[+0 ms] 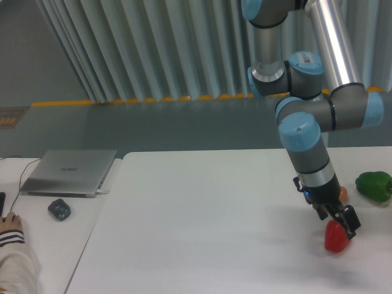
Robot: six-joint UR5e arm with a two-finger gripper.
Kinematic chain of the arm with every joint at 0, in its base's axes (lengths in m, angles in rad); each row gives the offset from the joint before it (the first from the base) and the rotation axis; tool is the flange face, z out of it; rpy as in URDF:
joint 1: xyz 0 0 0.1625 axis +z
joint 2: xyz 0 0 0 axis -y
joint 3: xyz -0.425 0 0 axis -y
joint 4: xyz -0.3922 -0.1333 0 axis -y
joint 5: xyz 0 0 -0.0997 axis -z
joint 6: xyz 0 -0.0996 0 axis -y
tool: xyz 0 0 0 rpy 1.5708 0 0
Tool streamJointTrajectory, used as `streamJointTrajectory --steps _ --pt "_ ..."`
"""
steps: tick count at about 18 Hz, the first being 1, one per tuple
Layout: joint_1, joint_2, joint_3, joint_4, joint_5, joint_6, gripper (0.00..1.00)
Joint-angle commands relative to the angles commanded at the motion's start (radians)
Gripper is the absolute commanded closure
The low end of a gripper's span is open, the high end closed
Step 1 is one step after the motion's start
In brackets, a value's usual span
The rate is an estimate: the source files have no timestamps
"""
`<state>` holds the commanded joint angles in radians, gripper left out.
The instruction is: Place the red pepper on the table
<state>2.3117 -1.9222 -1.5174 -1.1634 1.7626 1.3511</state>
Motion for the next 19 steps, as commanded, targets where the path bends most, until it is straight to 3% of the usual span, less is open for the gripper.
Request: streamJointTrajectory --steps 2,3,9,19 --pt "-0.002 0.009 0.058 -0.15 -0.005 0.063 0.0" --pt "0.0 0.02 0.065 -0.192 -0.027 0.113 0.0" --pt "-0.002 0.061 0.065 -0.346 -0.037 0.158 0.0" --pt "-0.002 0.081 0.056 -0.352 -0.097 0.174 0.0"
